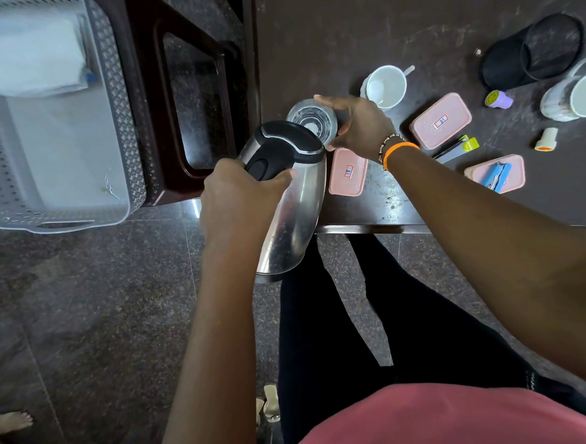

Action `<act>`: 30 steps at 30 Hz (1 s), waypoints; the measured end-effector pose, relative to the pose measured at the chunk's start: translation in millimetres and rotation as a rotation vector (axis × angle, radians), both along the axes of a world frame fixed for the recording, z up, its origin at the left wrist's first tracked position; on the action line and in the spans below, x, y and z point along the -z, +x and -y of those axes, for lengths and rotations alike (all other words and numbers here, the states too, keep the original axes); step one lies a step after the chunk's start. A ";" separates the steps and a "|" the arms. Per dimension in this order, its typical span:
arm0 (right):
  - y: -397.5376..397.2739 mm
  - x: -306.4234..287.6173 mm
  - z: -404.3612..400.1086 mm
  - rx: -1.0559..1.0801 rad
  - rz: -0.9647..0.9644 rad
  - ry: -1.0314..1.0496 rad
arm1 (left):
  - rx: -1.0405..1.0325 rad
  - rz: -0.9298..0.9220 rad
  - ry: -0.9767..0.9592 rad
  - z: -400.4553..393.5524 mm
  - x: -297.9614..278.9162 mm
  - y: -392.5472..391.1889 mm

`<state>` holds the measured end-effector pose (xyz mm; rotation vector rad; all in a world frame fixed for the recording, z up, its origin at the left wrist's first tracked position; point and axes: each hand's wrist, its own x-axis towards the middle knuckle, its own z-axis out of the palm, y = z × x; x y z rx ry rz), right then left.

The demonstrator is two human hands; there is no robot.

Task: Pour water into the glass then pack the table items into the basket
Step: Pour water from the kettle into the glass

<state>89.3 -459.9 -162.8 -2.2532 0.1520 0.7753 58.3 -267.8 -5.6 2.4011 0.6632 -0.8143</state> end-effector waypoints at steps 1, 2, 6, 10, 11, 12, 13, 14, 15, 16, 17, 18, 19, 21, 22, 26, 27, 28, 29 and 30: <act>-0.1 0.0 0.2 -0.002 0.003 0.001 | 0.001 -0.001 -0.001 0.1 0.3 0.7; -0.4 0.1 0.4 -0.003 0.005 0.002 | 0.004 -0.002 -0.001 0.0 0.5 1.5; -0.4 0.5 0.6 0.003 0.001 0.002 | 0.011 -0.001 0.003 0.7 0.6 3.2; -0.6 1.4 -0.4 0.000 -0.011 -0.008 | 0.024 -0.006 0.019 2.2 0.1 3.3; -0.8 1.7 -0.6 0.004 -0.009 -0.005 | 0.026 -0.007 0.022 2.6 0.0 3.4; -1.1 2.0 -0.8 0.014 -0.010 0.000 | 0.028 -0.007 0.024 2.8 -0.2 3.8; -1.2 2.1 -0.8 0.026 -0.015 0.006 | 0.031 -0.007 0.027 3.0 -0.3 4.3; -1.2 2.4 -0.8 0.036 -0.018 0.009 | 0.035 -0.007 0.031 3.1 -0.4 4.8; -1.2 2.7 -0.7 0.039 -0.019 0.010 | 0.038 -0.007 0.034 3.1 -0.6 5.4; -1.2 3.1 -0.8 0.036 -0.017 0.008 | 0.042 -0.008 0.035 3.1 -0.7 5.8; -1.2 3.5 -0.9 0.028 -0.017 0.003 | 0.044 -0.008 0.035 3.1 -0.7 6.0; -0.9 3.8 -1.0 0.020 -0.018 -0.005 | 0.045 -0.008 0.034 2.9 -0.6 6.3; -0.7 4.0 -1.0 0.014 -0.021 -0.012 | 0.045 -0.008 0.032 2.9 -0.6 6.2; -0.4 4.9 -0.7 0.010 -0.023 -0.014 | 0.046 -0.008 0.030 3.1 -0.7 6.2; -0.6 5.3 -0.6 0.009 -0.021 -0.013 | 0.047 -0.008 0.030 3.2 -0.8 6.1; -0.7 6.0 -0.5 0.009 -0.011 -0.006 | 0.049 -0.011 0.024 3.5 -1.8 6.4; -0.6 6.0 -0.5 0.009 -0.011 -0.007 | 0.048 -0.011 0.021 3.4 -2.0 6.6; -0.6 6.0 -0.5 0.008 -0.011 -0.008 | 0.045 -0.009 0.018 3.2 -2.3 7.1; -0.5 6.0 -0.4 0.005 -0.010 -0.007 | 0.041 -0.008 0.015 3.1 -2.5 7.4; -0.3 6.1 -0.3 0.004 -0.009 -0.005 | 0.038 -0.008 0.013 3.0 -2.7 7.9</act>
